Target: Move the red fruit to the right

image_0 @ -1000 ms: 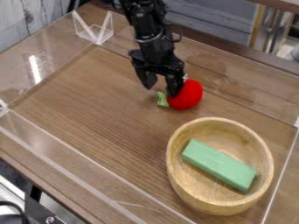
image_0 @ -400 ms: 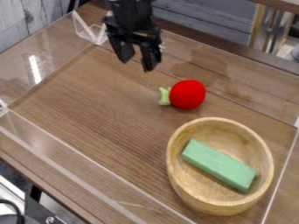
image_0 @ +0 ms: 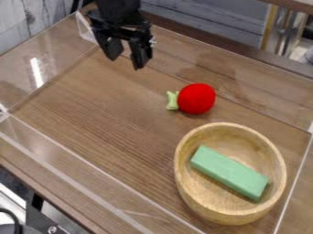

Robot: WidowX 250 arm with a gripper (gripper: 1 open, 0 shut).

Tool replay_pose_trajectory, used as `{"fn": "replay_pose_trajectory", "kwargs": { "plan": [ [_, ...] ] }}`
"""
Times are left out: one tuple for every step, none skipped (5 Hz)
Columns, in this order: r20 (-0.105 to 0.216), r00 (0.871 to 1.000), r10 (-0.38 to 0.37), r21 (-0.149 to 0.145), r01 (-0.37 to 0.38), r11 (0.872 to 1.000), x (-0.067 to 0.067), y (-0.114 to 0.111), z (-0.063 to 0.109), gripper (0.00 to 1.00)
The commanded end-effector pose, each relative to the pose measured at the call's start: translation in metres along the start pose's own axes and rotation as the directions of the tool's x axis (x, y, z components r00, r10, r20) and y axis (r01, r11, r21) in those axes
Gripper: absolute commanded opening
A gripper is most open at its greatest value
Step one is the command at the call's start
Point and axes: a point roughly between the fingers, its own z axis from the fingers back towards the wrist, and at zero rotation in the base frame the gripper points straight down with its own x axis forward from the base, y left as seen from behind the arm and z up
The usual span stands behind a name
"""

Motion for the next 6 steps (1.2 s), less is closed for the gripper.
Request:
{"fn": "replay_pose_trajectory", "kwargs": {
  "plan": [
    [0.021,1.0,0.015,0.032,-0.015,0.999,0.001,0.007,0.007,1.0],
    [-0.004,1.0,-0.006,0.037,0.007,0.999,0.011,0.013,-0.004,1.0],
    [-0.017,1.0,-0.007,0.047,0.008,0.999,0.022,0.019,-0.014,1.0],
    [-0.029,1.0,0.008,0.056,-0.007,0.998,0.023,0.025,-0.022,1.0],
    [-0.042,0.999,0.019,0.063,-0.017,0.998,0.023,0.03,-0.03,1.0],
    [-0.054,0.998,0.01,0.063,-0.007,0.998,0.03,0.025,-0.027,1.0]
  ]
}}
